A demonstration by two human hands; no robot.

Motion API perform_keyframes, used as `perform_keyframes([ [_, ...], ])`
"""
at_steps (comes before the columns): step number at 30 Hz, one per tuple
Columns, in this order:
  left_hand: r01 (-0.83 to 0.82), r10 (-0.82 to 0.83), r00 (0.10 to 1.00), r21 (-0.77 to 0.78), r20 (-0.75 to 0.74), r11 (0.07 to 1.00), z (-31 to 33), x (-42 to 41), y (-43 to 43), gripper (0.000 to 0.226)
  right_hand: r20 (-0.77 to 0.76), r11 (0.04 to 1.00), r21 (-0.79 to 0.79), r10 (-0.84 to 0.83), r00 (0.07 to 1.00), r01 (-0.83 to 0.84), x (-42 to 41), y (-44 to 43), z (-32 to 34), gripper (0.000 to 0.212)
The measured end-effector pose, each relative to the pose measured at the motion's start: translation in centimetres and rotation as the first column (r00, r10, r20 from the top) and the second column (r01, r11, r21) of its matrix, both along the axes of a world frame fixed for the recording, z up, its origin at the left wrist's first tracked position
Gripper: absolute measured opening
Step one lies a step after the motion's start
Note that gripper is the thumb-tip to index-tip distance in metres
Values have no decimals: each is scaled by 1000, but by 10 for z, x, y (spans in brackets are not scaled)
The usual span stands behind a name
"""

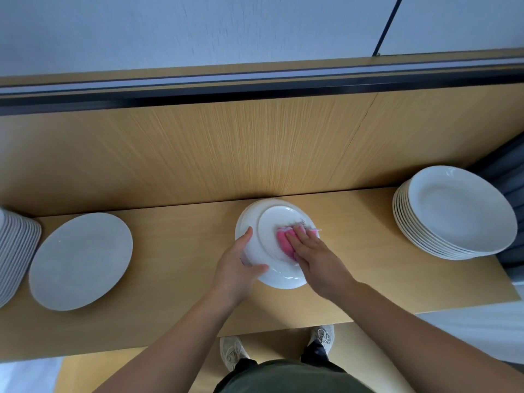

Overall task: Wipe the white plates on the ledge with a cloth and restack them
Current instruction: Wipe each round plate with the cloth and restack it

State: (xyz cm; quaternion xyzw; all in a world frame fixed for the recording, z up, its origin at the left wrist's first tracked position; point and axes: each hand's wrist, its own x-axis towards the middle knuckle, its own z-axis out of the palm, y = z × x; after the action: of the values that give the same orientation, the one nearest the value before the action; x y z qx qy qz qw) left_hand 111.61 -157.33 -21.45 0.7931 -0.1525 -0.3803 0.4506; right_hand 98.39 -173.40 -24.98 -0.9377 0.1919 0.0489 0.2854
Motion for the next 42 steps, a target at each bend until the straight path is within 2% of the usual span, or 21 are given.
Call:
perform_keyframes([
  [6,30,-30,999,4,20,1000,2,3,-1,84,-48,996,-10,-84,995,83,35,-17,13,49],
  [10,39,-40,999,13,28,999,3,5,-3,84,-74,994,-38,-105,992,102,60,-18,17,48],
  [12,34,-34,999,15,17,999,3,6,-4,85,-77,995,-65,-75,994,70,68,-15,16,49],
  [18,7,-7,1000,20,-1,1000,2,6,-4,85,-23,996,1,85,996,-85,64,-10,12,50],
  [21,-1,1,1000,21,-3,1000,4,7,-6,84,40,987,23,157,987,-158,52,-6,17,51],
  [31,-21,20,999,-16,-37,1000,11,9,-7,83,71,949,42,310,948,-314,-7,-23,19,55],
  [35,-1,1,999,-7,-37,1000,10,9,-6,84,37,960,-7,282,959,-282,-14,-47,13,55],
  [39,28,-28,999,-13,-14,1000,13,9,-7,83,58,995,36,88,994,-90,6,-56,13,46],
  [42,70,-70,998,-30,4,997,15,13,-9,85,33,998,27,53,998,-54,11,-55,22,42],
])
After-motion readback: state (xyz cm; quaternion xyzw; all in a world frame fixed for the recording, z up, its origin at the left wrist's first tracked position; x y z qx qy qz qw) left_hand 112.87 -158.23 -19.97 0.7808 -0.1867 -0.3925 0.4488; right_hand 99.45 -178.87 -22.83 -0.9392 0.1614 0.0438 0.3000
